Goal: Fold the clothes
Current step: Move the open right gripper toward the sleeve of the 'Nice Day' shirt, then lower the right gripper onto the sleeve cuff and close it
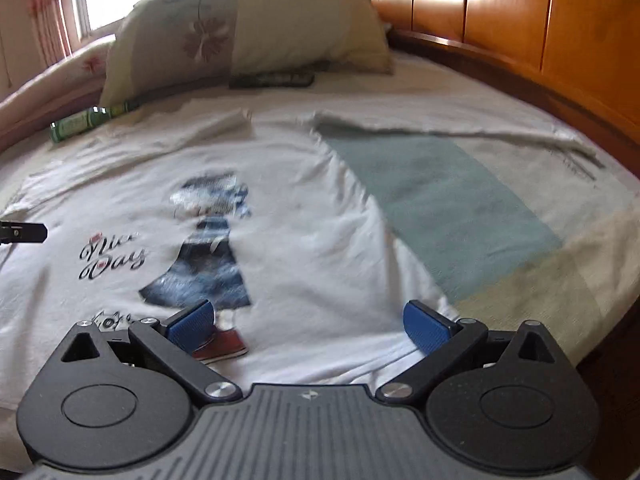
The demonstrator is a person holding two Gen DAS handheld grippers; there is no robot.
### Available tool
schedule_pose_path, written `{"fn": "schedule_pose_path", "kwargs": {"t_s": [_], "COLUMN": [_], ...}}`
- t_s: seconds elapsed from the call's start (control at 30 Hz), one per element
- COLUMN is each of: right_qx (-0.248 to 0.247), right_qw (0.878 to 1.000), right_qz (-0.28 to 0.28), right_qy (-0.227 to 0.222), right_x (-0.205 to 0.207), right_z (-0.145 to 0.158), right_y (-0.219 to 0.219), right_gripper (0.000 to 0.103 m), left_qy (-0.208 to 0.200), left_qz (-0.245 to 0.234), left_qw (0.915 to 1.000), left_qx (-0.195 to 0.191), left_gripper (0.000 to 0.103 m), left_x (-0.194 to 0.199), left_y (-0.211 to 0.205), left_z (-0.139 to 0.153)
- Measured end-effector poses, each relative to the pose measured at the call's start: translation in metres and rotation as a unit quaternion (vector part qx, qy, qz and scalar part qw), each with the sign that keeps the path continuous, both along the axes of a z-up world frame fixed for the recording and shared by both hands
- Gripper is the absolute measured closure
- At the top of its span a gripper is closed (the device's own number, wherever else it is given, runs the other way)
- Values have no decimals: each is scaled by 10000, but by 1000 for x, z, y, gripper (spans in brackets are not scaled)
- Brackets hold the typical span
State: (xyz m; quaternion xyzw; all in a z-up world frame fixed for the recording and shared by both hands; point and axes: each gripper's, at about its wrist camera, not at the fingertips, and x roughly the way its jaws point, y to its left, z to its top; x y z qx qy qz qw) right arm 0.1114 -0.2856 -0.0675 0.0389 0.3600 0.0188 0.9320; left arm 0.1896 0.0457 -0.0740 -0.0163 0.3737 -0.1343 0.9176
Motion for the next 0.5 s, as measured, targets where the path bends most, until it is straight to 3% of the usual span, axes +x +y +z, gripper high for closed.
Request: {"fn": "schedule_pose_path", "kwargs": {"t_s": [0.17,0.27,0.37,0.5], "right_qx": [89,430,733,1385], "right_qw": [9999,9989,9970,9900], "right_qz": [-93,66,243,-106], "right_qy": [-106,-186,-16,253], "right_x": [-3,7,21,36], "right_z": [13,22,19,16], "right_y": [-10,-11,-5,-18], "right_gripper": [0,0,0,0], "left_qy": [-90,-86,-220,-199], "left_qz": [-161,-376,-529,-720], "left_qw": [9988,9968,9970,9971], "left_qx": [-464,-701,-512,-160], "left_gripper": [1,1,1,1], "left_x": [-3,-5,-7,-6], "left_y": [2,-1,-8,-17], "left_z": [7,8,5,-3]}}
